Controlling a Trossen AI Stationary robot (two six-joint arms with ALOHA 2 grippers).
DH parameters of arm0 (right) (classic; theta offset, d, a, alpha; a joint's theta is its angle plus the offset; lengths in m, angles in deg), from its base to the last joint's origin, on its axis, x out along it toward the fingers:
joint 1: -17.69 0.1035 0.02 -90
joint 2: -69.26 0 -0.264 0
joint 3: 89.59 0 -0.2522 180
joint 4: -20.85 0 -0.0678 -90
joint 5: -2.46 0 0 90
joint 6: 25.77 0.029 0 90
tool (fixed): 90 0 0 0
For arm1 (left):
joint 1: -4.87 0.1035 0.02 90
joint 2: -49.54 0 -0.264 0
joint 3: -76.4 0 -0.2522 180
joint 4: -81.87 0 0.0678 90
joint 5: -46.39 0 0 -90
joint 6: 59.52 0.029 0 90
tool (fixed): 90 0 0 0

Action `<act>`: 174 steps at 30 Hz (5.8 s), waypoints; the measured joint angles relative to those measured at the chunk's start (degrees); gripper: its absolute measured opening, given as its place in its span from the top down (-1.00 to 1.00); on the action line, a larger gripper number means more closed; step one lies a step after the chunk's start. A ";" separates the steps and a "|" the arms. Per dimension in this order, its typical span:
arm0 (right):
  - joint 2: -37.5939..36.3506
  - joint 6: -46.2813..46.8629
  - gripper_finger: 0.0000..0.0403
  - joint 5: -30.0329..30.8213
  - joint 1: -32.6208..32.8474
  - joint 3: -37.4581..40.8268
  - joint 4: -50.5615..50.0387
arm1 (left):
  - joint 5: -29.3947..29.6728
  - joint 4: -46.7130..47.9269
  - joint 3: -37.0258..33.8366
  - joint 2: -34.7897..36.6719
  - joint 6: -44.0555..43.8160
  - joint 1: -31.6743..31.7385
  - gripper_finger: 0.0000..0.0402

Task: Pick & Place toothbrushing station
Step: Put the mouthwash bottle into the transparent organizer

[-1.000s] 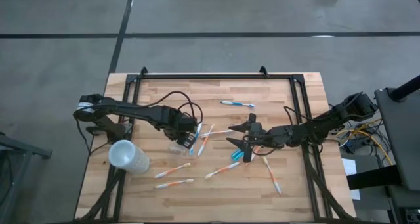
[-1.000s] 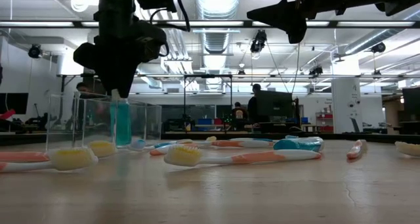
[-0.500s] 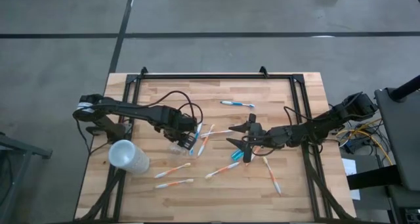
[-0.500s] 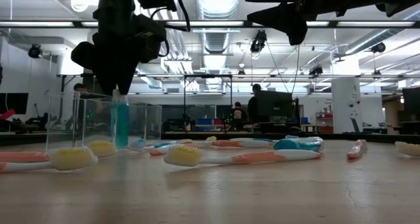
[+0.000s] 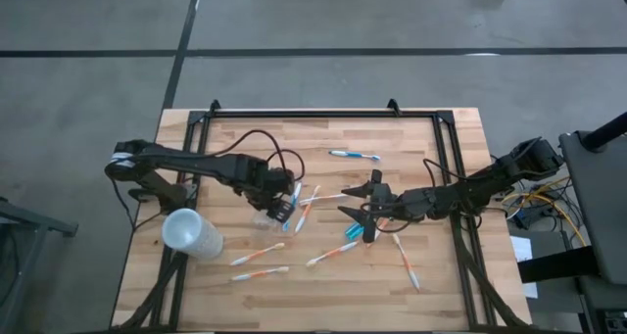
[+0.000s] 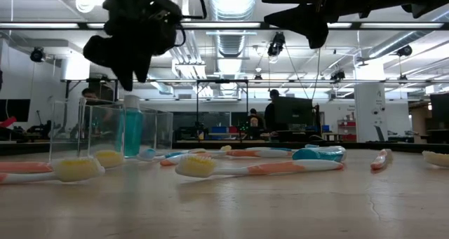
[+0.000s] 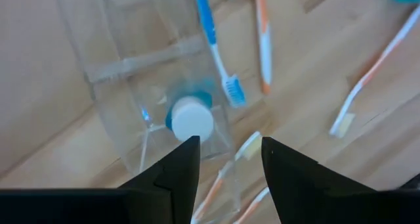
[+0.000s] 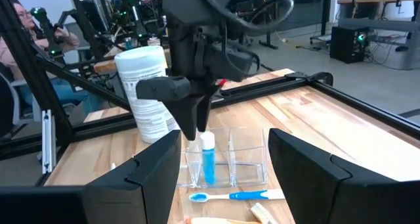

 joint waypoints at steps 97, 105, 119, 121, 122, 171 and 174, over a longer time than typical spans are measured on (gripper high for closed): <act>-0.74 85.24 -0.11 -10.65 4.44 -5.97 -44.38 | 14.02 -78.75 -37.45 35.34 37.18 -0.22 0.17; 2.45 92.54 -0.11 -10.28 4.26 -14.17 -43.03 | 13.99 -78.52 -37.45 35.28 37.19 -0.22 0.17; 9.44 69.18 -0.11 -12.88 3.93 -24.64 -50.43 | 13.97 -77.15 -37.48 35.26 37.23 -0.22 0.16; 10.27 68.59 -0.11 -14.64 3.87 -25.08 -51.07 | 13.98 -76.53 -37.48 35.23 37.23 -0.22 0.16; 10.68 67.56 -0.11 -15.49 3.79 -25.50 -50.81 | 13.97 -76.23 -37.48 35.23 37.23 -0.22 0.16; 19.09 6.07 -0.11 -17.69 -3.26 -23.43 -77.48 | 15.94 -75.26 -37.56 35.23 38.91 -0.11 0.17; 19.09 6.05 -0.11 -16.02 -4.21 -23.03 -76.68 | 15.95 -75.22 -37.56 35.23 38.92 -0.11 0.17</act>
